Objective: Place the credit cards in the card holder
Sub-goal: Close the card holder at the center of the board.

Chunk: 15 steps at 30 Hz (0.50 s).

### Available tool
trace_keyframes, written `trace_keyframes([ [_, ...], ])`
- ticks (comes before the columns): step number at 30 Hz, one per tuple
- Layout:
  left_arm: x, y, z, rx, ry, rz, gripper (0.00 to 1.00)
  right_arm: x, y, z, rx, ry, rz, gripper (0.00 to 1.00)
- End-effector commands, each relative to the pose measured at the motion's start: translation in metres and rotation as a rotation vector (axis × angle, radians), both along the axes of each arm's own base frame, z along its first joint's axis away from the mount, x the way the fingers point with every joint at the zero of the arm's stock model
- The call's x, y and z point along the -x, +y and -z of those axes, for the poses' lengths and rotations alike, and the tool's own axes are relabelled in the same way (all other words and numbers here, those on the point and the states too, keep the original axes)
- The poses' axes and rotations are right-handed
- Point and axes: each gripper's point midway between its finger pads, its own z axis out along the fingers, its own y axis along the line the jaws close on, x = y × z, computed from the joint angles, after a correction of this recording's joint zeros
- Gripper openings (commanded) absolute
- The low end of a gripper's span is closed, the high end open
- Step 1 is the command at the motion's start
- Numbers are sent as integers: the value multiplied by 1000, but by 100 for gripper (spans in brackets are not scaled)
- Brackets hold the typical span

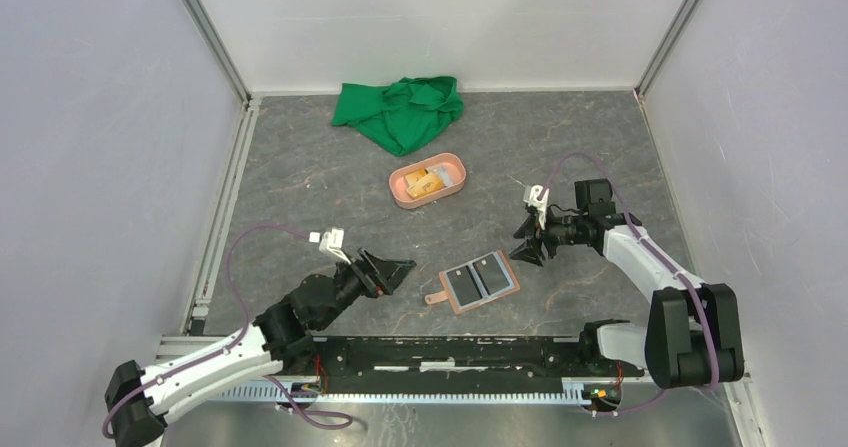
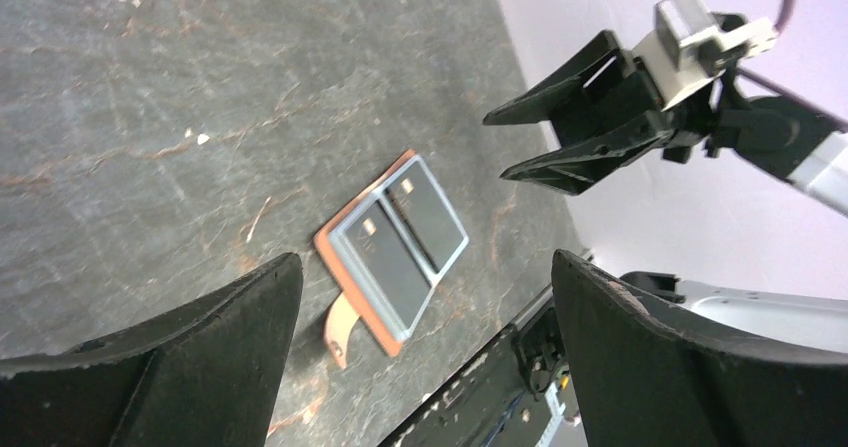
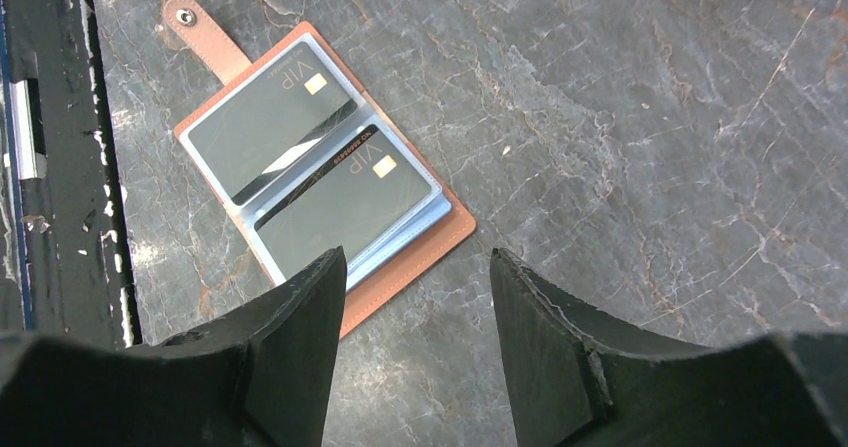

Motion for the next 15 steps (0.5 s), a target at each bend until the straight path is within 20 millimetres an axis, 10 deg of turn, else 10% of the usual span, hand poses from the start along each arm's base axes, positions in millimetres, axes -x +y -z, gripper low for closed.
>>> trace_keyframes([
  [1,4,2,6,-57,93,1,100,-8,-3,-6,-3,-18,-1,61],
  [15,21,-22,38,-141,269,120,97,-5,-22,9,69,-19,54,61],
])
